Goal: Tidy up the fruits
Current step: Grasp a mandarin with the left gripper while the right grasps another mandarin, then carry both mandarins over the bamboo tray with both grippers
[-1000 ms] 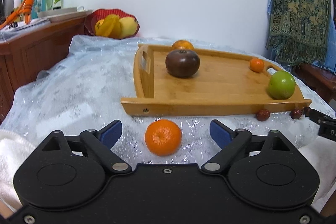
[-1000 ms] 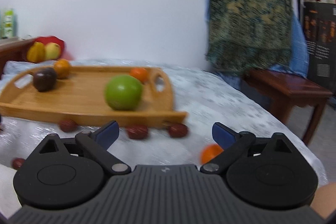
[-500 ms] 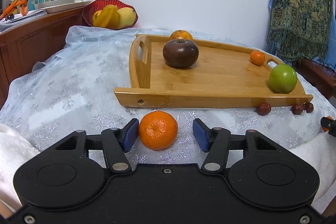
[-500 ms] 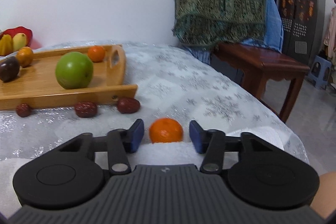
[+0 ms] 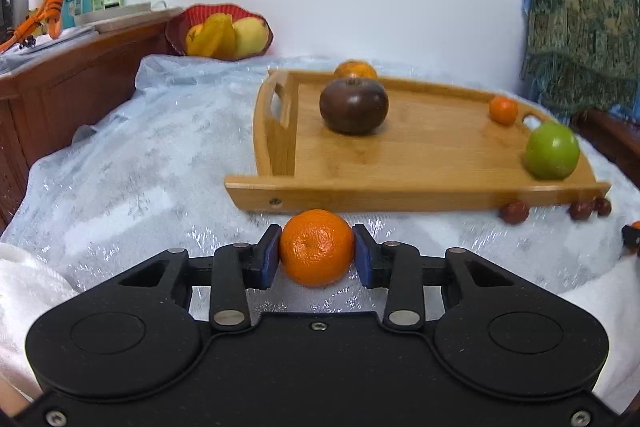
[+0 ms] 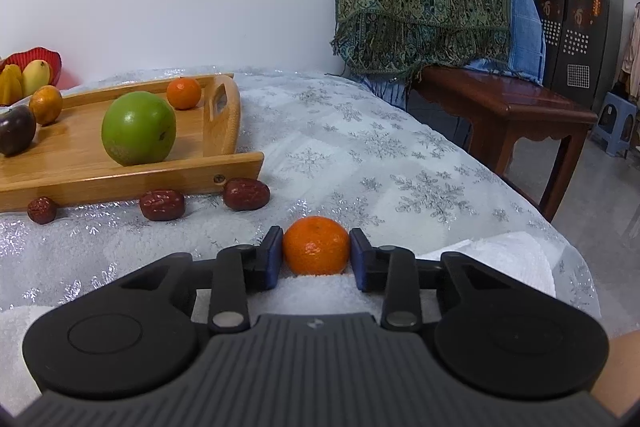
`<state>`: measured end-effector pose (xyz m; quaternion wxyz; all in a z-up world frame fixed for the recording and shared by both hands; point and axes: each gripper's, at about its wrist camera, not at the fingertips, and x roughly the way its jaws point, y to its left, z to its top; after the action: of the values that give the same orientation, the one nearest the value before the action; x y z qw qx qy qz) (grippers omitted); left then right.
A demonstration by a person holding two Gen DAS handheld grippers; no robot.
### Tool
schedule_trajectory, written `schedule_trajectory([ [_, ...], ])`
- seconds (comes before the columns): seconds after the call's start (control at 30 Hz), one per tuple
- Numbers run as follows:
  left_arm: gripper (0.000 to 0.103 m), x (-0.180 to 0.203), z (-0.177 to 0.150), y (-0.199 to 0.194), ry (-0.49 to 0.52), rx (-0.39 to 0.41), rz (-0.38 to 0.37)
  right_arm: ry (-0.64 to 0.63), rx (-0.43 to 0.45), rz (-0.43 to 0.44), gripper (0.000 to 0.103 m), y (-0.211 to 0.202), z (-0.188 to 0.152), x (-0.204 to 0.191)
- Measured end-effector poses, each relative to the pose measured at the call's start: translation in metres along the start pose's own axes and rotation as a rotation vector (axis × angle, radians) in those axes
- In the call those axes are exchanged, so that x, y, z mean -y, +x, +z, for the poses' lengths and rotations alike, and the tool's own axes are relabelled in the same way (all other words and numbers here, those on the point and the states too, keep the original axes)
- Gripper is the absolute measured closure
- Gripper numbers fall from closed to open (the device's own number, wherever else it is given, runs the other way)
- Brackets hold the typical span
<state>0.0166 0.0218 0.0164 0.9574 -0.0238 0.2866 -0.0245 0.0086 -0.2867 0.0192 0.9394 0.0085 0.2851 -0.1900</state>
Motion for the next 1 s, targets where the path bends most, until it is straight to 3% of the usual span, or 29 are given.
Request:
schedule_trajectory([
  [0.37, 0.068, 0.018, 0.040, -0.011, 0.039, 0.095, -0.027, 0.010, 0.105, 0.103, 0.064, -0.010, 0.040, -0.015],
  [0.57, 0.068, 0.023, 0.076, 0.008, 0.012, 0.051, -0.082, -0.007, 0.163, 0.183, 0.064, -0.003, 0.068, -0.024],
  [0.83, 0.068, 0.028, 0.111, 0.043, 0.038, 0.010, -0.077, 0.057, 0.153, 0.287, 0.064, 0.032, 0.105, -0.029],
  [1.0, 0.067, 0.030, 0.108, 0.059, 0.059, -0.007, -0.072, 0.066, 0.088, 0.322, 0.063, 0.064, 0.122, -0.038],
])
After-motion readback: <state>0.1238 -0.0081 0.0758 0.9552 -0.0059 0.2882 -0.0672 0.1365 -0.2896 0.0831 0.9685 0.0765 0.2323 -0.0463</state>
